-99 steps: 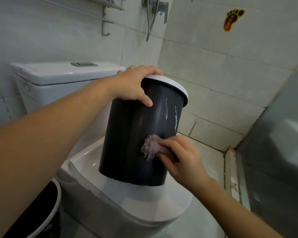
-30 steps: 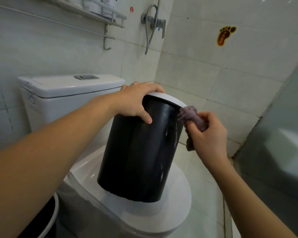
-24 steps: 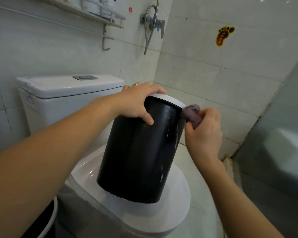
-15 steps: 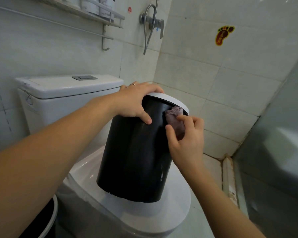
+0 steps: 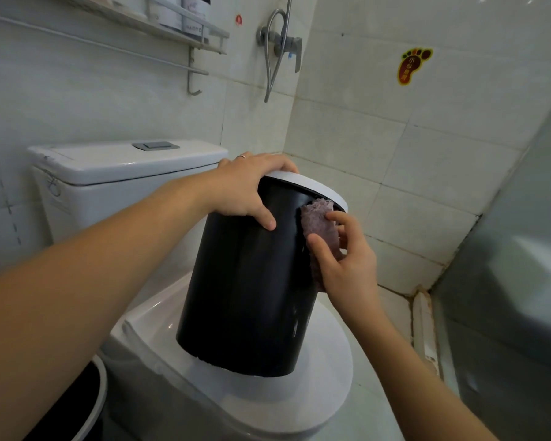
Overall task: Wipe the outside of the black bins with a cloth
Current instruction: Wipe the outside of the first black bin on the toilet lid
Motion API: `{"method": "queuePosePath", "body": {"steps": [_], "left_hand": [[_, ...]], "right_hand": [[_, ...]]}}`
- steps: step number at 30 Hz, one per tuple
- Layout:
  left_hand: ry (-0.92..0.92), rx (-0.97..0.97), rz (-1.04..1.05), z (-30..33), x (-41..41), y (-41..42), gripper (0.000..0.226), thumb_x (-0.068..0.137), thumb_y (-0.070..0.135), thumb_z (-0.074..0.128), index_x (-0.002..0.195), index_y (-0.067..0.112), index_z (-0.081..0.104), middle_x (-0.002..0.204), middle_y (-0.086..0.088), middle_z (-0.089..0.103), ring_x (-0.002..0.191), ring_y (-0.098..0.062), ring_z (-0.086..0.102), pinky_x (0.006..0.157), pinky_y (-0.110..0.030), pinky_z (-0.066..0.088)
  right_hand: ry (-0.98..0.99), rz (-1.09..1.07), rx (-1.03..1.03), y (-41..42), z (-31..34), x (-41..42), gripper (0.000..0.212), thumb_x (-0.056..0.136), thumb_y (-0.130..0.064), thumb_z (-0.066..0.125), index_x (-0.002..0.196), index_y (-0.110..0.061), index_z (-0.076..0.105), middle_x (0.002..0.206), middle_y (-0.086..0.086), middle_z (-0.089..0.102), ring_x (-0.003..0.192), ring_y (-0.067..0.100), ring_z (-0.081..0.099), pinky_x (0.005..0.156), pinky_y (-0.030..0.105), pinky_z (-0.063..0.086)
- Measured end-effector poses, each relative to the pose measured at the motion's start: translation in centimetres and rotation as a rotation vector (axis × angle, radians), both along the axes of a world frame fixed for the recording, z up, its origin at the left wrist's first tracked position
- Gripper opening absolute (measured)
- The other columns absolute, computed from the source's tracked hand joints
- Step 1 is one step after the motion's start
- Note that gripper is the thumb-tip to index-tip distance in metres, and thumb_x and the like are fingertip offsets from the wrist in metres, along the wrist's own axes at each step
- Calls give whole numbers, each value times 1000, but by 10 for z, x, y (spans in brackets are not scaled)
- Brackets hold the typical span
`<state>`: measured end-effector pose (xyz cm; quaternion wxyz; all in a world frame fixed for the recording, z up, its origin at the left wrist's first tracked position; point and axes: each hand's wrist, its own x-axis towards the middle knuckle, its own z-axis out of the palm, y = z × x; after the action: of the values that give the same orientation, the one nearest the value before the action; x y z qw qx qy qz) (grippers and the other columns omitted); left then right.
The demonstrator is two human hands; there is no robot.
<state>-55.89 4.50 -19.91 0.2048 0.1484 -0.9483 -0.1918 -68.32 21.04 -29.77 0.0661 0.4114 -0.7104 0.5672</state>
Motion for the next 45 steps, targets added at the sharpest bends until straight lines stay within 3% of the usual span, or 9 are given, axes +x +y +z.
{"method": "queuePosePath", "body": {"steps": [6, 8, 12, 15, 19, 25, 35, 41, 45], "left_hand": [[-3, -85, 51, -1, -9, 0, 66, 62, 49, 86, 112, 46, 44, 99, 24, 46, 106, -15, 37, 105, -49, 32], [3, -142, 63, -2, -14, -1, 68, 60, 50, 87, 112, 41, 44, 110, 17, 50, 108, -16, 37, 104, -50, 33], [24, -153, 47, -2, -20, 0, 67, 58, 46, 88, 108, 37, 44, 90, 18, 43, 96, -15, 36, 100, -45, 34], [20, -143, 45, -3, -21, 0, 67, 60, 44, 87, 110, 38, 43, 89, 18, 39, 94, -15, 36, 98, -41, 32], [17, -138, 43, -3, -20, 1, 67, 60, 44, 87, 109, 39, 43, 89, 19, 38, 92, -14, 34, 92, -38, 30], [17, -94, 58, -2, -16, 1, 64, 62, 43, 87, 110, 40, 44, 90, 18, 39, 91, -14, 32, 86, -34, 25], [15, -109, 26, -1, -15, 5, 69, 63, 39, 88, 118, 42, 47, 88, 28, 35, 91, -9, 29, 90, -34, 26], [-2, -101, -2, 4, -14, 3, 71, 63, 32, 89, 120, 50, 52, 88, 33, 37, 99, -9, 33, 94, -34, 29], [-18, -140, -3, 4, -17, 3, 70, 64, 35, 88, 120, 49, 50, 90, 31, 42, 102, -9, 35, 102, -41, 31]], "right_hand": [[183, -105, -20, 3, 10, -5, 25, 91, -35, 64, 107, -47, 51, 86, -18, 61, 69, 10, 59, 65, 43, 56], [254, -138, -1, 1, 13, -8, 26, 90, -33, 66, 111, -42, 53, 86, -16, 61, 72, 9, 58, 67, 39, 54], [427, -136, 54, 0, 7, -4, 36, 86, -30, 73, 117, -32, 56, 102, -4, 62, 86, 11, 54, 69, 19, 41], [546, -92, 58, 1, -5, 3, 45, 79, -20, 80, 120, -20, 62, 100, 1, 61, 85, 16, 55, 69, 22, 41], [558, -150, 50, 1, -3, 3, 41, 77, -12, 77, 115, -18, 62, 92, 2, 62, 75, 19, 58, 63, 24, 44], [183, -275, -174, 9, 21, -18, 32, 86, -24, 64, 113, -33, 49, 88, -2, 64, 69, 10, 62, 62, 35, 57], [552, -153, -51, -6, -2, -2, 34, 84, -13, 74, 116, -16, 63, 97, 4, 59, 85, 14, 52, 71, 21, 40], [697, -77, 21, 2, 1, -8, 34, 87, -15, 72, 121, -14, 67, 105, 8, 61, 95, 25, 58, 76, 35, 51], [703, -53, 59, 4, 14, -14, 36, 84, -5, 72, 119, -14, 68, 102, 6, 66, 86, 23, 62, 69, 31, 49]]}}
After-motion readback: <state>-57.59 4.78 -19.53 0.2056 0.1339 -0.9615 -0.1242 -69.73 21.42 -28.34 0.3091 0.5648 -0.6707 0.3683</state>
